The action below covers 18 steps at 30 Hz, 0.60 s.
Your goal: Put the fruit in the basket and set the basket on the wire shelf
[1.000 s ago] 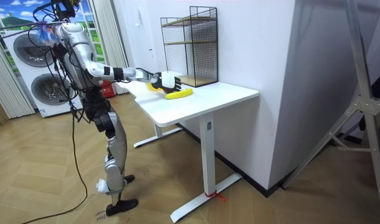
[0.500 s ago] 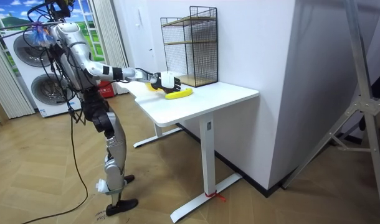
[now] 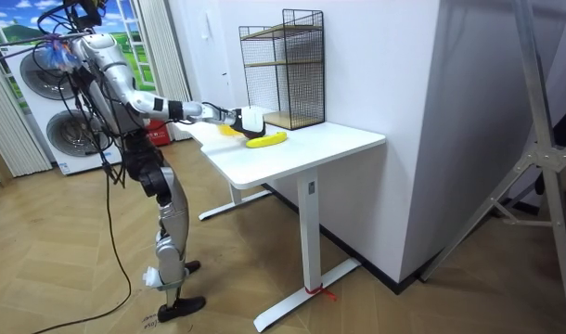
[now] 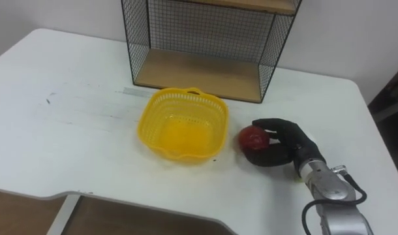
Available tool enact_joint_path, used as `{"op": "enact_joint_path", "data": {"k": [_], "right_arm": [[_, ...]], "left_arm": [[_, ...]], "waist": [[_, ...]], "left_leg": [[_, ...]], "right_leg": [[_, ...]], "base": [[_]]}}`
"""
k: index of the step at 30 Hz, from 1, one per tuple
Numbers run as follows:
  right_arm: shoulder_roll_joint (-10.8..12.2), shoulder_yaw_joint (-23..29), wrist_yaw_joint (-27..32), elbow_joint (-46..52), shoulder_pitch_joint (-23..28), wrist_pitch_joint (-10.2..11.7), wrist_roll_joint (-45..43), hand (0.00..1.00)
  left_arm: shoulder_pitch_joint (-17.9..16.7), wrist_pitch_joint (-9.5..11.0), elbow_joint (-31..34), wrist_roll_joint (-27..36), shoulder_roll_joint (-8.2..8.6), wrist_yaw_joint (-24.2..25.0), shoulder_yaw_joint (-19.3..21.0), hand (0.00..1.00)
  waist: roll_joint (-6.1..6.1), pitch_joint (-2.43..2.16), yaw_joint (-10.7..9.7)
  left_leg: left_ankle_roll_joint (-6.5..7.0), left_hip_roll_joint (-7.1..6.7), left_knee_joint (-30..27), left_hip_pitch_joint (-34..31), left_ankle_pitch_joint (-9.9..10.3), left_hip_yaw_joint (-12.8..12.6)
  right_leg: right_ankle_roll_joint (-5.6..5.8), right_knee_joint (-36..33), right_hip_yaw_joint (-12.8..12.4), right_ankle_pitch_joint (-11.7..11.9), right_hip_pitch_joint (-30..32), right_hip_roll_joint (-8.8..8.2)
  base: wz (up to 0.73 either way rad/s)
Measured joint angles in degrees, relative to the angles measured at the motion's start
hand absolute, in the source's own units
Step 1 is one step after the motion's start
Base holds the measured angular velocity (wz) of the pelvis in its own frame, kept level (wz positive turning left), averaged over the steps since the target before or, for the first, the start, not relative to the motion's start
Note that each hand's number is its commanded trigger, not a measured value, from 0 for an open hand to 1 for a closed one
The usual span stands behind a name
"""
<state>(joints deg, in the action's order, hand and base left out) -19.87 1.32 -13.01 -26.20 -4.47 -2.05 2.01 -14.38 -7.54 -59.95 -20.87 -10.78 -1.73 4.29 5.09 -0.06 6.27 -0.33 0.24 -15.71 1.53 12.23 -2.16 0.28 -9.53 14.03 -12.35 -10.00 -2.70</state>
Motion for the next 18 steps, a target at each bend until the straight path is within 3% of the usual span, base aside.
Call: {"op": "enact_joint_path", "data": {"k": [4, 10, 18], "right_arm": [[0.01, -0.02, -0.25, -0.06, -0.12, 0.21, -0.35, 1.00], [0.01, -0.12, -0.21, -0.08, -0.10, 0.81, -0.24, 1.00], [0.15, -0.22, 0.40, 0.23, -0.10, 1.14, 0.83, 1.00]], "left_arm": [[0.02, 0.01, 0.01, 0.00, 0.00, -0.11, 0.02, 0.00], [0.76, 0.44, -1.03, 0.00, -0.01, -0.21, 0.01, 0.00], [1.50, 0.48, -1.92, 0.00, -0.01, -0.16, 0.01, 0.00]], "waist": [[0.43, 0.27, -0.08], [0.03, 0.51, -0.08], [0.16, 0.41, 0.05]], "left_leg": [[0.01, -0.08, -0.05, 0.01, 0.00, 0.03], [0.02, -0.02, 0.12, 0.07, -0.01, 0.04], [0.03, 0.12, -0.02, -0.28, -0.01, -0.42]], "right_leg": [[0.05, 0.05, -0.05, -0.03, -0.06, -0.02], [0.03, -0.15, 0.06, -0.01, -0.01, 0.01], [-0.05, -0.22, -0.82, 0.04, 1.08, 0.09]], "base": [[0.00], [0.00], [-0.04]]}}
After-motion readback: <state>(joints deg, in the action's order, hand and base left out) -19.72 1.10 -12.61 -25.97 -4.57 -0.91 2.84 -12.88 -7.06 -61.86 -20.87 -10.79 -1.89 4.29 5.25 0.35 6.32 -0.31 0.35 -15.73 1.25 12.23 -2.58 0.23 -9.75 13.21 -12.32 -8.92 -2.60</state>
